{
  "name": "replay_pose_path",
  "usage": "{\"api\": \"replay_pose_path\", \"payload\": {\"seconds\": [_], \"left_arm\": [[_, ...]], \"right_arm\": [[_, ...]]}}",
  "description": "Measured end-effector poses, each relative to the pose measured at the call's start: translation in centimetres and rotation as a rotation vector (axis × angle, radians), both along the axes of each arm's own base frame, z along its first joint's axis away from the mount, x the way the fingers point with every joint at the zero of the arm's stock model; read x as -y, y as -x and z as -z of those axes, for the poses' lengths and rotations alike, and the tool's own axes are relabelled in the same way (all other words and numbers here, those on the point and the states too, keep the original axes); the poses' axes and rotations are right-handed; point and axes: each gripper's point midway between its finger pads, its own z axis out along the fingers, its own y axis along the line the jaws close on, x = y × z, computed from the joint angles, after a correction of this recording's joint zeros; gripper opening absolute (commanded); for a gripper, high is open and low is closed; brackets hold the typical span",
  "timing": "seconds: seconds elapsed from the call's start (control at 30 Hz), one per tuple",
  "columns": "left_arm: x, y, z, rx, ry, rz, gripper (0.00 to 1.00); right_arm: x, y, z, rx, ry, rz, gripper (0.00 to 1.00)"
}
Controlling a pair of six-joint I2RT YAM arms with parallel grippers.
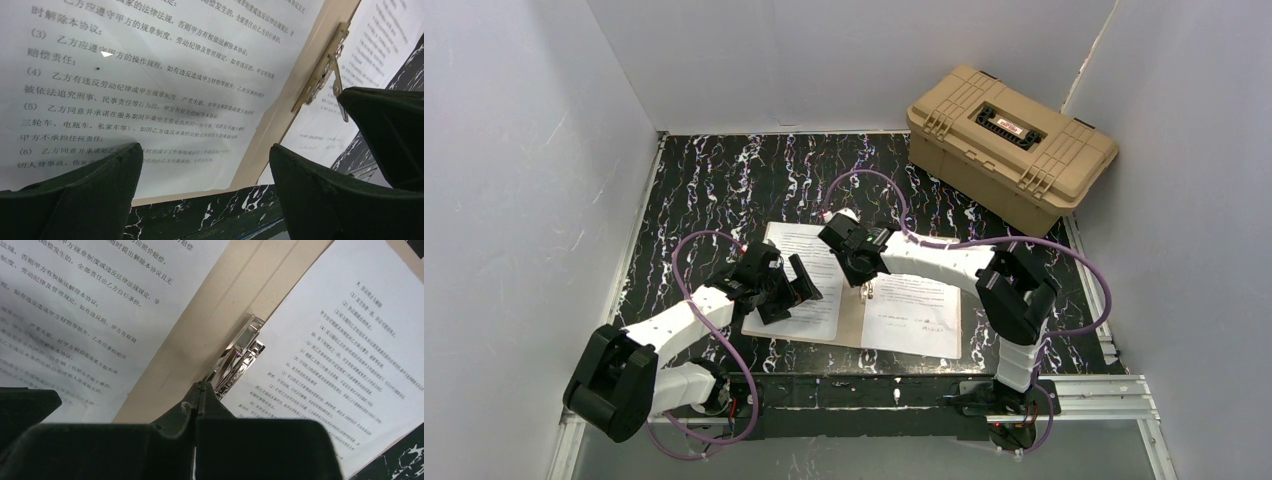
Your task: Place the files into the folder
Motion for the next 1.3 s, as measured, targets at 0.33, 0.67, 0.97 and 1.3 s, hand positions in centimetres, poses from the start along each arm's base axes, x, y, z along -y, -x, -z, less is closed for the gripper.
{"api": "replay_pose_path", "payload": {"seconds": [0.33,0.67,0.97,1.3], "left_arm": [[0.3,-0.5,0.0,-0.007,0.007,-0.014,0.98],[0.3,-0.5,-0.1,0.000,0.005,-0.007,0.98],[-0.2,0.0,-0.1,-0.001,-0.019,0.005,0.98],[-0.8,0.5,0.0,-0.007,-0.050,0.019,0.98]], "right_arm": [[2.0,1.3,1.3,-0.014,0.096,-0.001,0.14],[2.2,0.3,-2.4,0.076,0.038,0.051,0.30],[2.0,2.8,-9.6,0.126,-0.180,0.021,0.31],[4.7,13.1,-6.1,-0.052,-0.179,-0.116,0.15]]}}
